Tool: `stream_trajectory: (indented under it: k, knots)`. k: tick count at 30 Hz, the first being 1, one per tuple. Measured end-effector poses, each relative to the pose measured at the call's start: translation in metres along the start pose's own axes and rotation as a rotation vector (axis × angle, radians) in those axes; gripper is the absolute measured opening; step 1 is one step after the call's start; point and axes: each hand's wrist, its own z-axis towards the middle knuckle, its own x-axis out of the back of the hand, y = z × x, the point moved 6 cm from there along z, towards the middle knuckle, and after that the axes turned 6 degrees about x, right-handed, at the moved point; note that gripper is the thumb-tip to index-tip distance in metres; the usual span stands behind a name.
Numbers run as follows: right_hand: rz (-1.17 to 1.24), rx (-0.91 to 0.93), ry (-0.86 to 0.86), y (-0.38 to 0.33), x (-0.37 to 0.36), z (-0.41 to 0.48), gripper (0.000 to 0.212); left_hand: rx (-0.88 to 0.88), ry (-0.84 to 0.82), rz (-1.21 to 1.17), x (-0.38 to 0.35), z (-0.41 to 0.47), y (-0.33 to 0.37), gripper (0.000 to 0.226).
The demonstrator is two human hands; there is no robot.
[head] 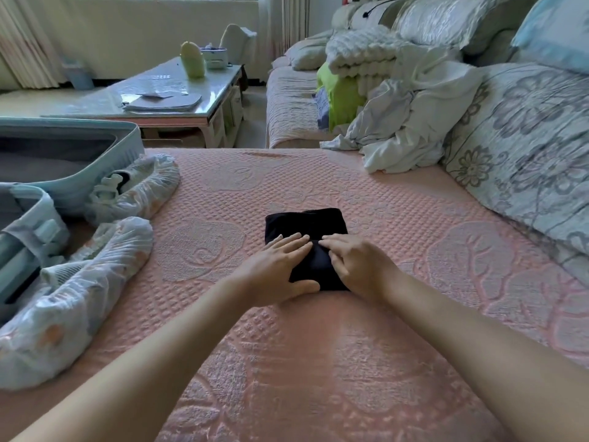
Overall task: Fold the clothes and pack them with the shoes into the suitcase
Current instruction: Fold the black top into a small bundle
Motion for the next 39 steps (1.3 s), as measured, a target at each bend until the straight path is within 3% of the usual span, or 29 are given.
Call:
stream_trajectory:
  k: [4,8,11,15,18,22,25,28,31,33,36,39]
  knots:
    - [-0.029,-0.062,-0.230,0.003,-0.005,-0.007,0.056,0.000,0.008,0.053,0.006,-0.008,-0.015,0.104]
    - [-0.098,-0.074,-0.473,0.003,-0.008,-0.018,0.093,0.038,0.077,0.136,0.020,-0.021,-0.016,0.089]
    - [-0.147,-0.102,-0.473,-0.001,-0.007,-0.017,0.098,0.072,0.011,0.121,0.017,-0.021,-0.010,0.089]
    - [-0.142,-0.158,-0.416,-0.011,-0.004,-0.009,0.087,0.156,0.014,-0.059,0.025,-0.017,-0.013,0.072]
    - [-0.065,-0.230,-0.322,-0.010,0.013,-0.010,0.059,0.222,0.022,-0.099,0.034,-0.018,-0.020,0.051]
    - [0.110,-0.252,-0.348,-0.019,0.043,-0.019,0.035,0.268,-0.003,-0.269,0.049,-0.032,-0.019,0.016]
    - [0.248,-0.309,-0.348,-0.021,0.057,-0.025,0.030,0.309,-0.014,-0.534,0.056,-0.045,-0.022,0.019]
    - [0.284,-0.370,-0.227,-0.016,0.063,-0.023,0.034,0.437,0.082,-0.709,0.057,-0.045,-0.033,0.031]
    - [0.207,-0.412,-0.114,-0.012,0.061,-0.014,0.044,0.514,0.181,-0.392,0.063,-0.037,-0.036,0.041]
    - [0.023,-0.434,-0.141,-0.010,0.053,-0.007,0.056,0.514,0.264,-0.207,0.065,-0.027,-0.034,0.053]
    - [-0.224,-0.453,-0.231,-0.007,0.039,0.007,0.062,0.355,0.314,0.011,0.066,-0.007,-0.013,0.052]
    - [-0.337,-0.365,-0.197,-0.008,0.033,0.019,0.053,0.119,0.320,0.162,0.056,0.005,0.015,0.039]
